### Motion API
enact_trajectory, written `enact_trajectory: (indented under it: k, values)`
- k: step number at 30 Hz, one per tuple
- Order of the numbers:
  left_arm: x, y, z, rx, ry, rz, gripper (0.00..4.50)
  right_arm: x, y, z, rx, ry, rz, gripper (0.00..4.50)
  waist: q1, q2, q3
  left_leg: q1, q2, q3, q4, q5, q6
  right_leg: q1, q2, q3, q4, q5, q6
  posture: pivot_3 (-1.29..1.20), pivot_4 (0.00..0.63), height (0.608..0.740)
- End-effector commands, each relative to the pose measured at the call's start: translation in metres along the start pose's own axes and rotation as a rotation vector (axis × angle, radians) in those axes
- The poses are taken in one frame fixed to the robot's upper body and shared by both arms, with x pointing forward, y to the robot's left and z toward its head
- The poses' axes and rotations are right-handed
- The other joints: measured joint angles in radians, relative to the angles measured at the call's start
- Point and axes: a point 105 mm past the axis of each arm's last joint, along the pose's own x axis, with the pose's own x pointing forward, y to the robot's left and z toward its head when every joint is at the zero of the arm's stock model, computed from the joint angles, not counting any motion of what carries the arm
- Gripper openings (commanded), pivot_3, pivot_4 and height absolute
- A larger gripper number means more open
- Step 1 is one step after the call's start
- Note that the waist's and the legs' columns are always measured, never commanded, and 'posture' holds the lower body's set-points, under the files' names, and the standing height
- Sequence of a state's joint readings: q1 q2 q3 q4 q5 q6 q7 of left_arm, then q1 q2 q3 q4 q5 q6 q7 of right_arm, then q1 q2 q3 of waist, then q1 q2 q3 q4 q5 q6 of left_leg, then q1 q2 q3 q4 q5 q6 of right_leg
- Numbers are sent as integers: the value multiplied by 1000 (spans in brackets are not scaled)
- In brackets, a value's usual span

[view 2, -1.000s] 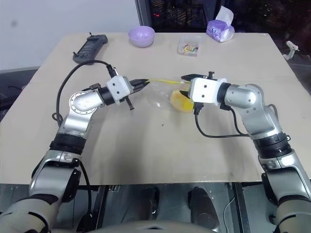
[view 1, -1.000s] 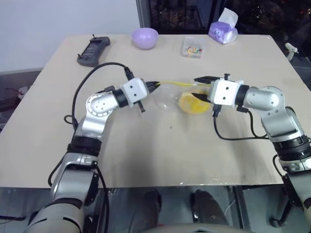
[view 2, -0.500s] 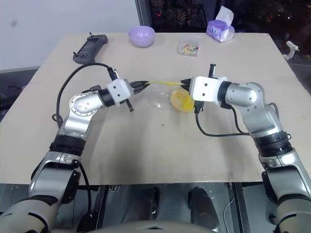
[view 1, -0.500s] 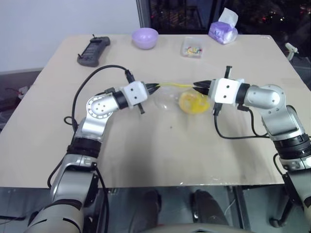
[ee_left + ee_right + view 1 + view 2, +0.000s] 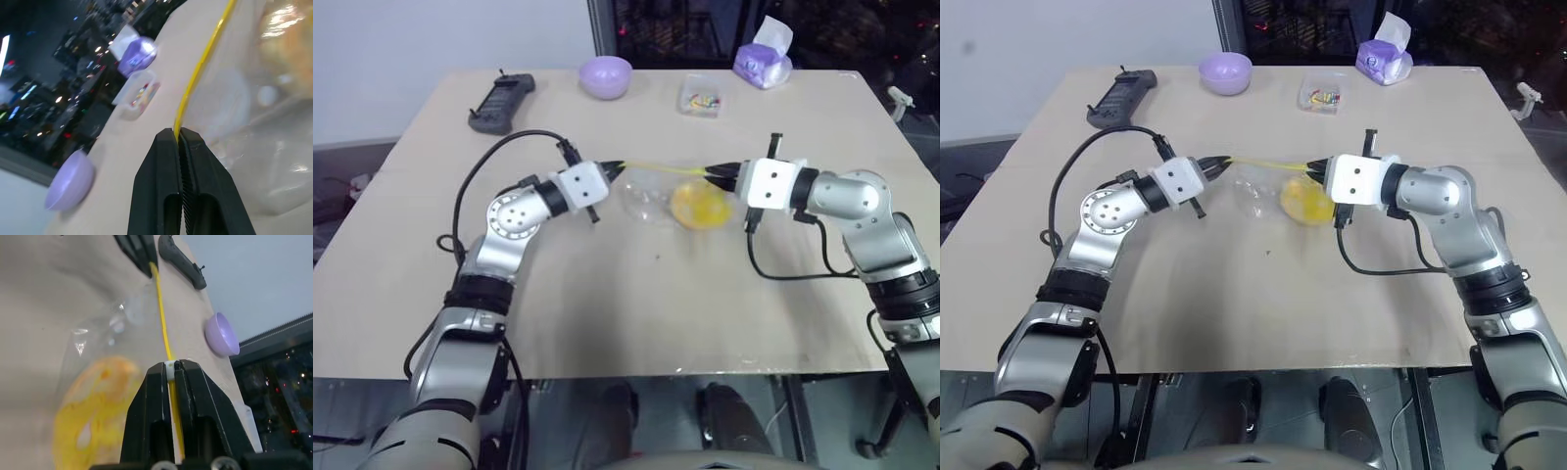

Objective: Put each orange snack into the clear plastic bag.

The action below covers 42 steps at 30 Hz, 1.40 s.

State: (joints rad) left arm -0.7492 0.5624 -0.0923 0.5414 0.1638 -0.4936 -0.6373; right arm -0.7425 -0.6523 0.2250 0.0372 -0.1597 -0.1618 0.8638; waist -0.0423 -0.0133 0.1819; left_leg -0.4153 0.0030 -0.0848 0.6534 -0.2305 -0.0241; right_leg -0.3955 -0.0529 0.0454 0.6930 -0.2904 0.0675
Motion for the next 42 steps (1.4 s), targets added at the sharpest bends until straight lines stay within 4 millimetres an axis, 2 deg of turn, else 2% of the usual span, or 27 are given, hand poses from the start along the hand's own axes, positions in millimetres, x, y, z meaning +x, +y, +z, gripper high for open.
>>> enact_trajectory:
  k: [1, 9, 11, 15, 19, 22, 24, 26, 28, 30, 32, 35, 38, 41, 42]
  values:
    - [-13, 32, -13, 18, 74, 135, 0, -18, -24, 0, -33, 19, -75, 159, 0, 0, 0, 0, 0, 0, 0, 0, 0, 0, 0, 0, 0, 0, 0, 0, 150, 740]
    - [-7, 33, -12, 4, 65, 145, 0, -28, -27, -7, -25, 54, -96, 159, 0, 0, 0, 0, 0, 0, 0, 0, 0, 0, 0, 0, 0, 0, 0, 0, 150, 740]
    - [-2, 31, -10, -12, 49, 140, 0, -27, -28, -8, -20, 56, -106, 159, 0, 0, 0, 0, 0, 0, 0, 0, 0, 0, 0, 0, 0, 0, 0, 0, 150, 740]
    - [16, 33, 1, -28, 7, 143, 0, -17, -43, -14, -18, 69, -170, 159, 1, 0, 0, 0, 0, 0, 0, 0, 0, 0, 0, 0, 0, 0, 0, 0, 150, 740]
    - [34, 54, 18, -27, -47, 222, 0, -9, -67, -20, -50, 80, -276, 159, 1, 0, 0, 0, 0, 0, 0, 0, 0, -1, 0, 0, 1, 0, 0, 0, 150, 740]
    - [38, 84, 41, 7, -117, 336, 0, -12, -89, -19, -94, 82, -366, 159, 0, -1, 0, -1, -1, 0, 0, 1, -1, -2, 0, 0, 0, 0, 0, 0, 150, 740]
    - [34, 91, 45, 18, -139, 357, 0, -15, -90, -17, -91, 69, -373, 159, 0, -1, 0, -2, 0, 1, -1, 2, -4, -2, 0, 0, -1, 0, 0, 0, 150, 740]
    - [30, 89, 43, 21, -137, 347, 0, -17, -80, -17, -56, 54, -328, 159, -3, 0, 0, -2, 0, 1, -2, 2, -4, -2, 0, 1, -3, 0, 0, 0, 150, 740]
    - [23, 78, 38, 22, -137, 297, 0, -19, -62, -15, -2, 32, -257, 159, -3, 0, 0, -2, 0, 1, -4, 2, -4, -2, 0, 1, -5, 0, 0, 0, 150, 740]
    - [15, 57, 33, 1, -134, 198, 0, -22, -37, -10, 93, 5, -158, 159, -4, 0, 0, -2, 0, 2, -5, 2, -4, -2, 0, 1, -6, 0, 0, 0, 150, 740]
    - [-4, 19, 22, -68, -108, 40, 0, -25, -3, -8, 194, 3, -55, 159, -6, 0, 0, -2, 0, 2, -5, 3, -4, -2, -1, 1, -7, 0, 0, 0, 150, 740]
    - [-28, -22, 20, -190, -69, -119, 0, -33, 34, -15, 275, 61, 58, 159, -5, 0, 0, -3, 1, 1, -7, 2, -4, -2, -1, 2, -9, 0, 0, 0, 150, 740]
    - [-48, -63, 21, -295, -9, -282, 0, -43, 53, -27, 310, 129, 100, 159, 2, 0, 1, -3, 0, 1, -3, 0, -1, -2, -1, 1, -5, 0, 0, 0, 150, 740]
    - [-58, -77, 26, -356, 22, -331, 0, -49, 60, -31, 325, 160, 121, 159, 6, 0, 0, 3, 0, 0, -1, 0, 0, 3, -1, 1, -1, 0, 0, 0, 150, 740]
    - [-61, -79, 28, -369, 30, -334, 313, -50, 62, -30, 328, 161, 125, 75, 6, 0, 0, 3, 0, -1, 0, 0, 0, 3, 0, 0, 2, 0, 0, 0, 150, 740]
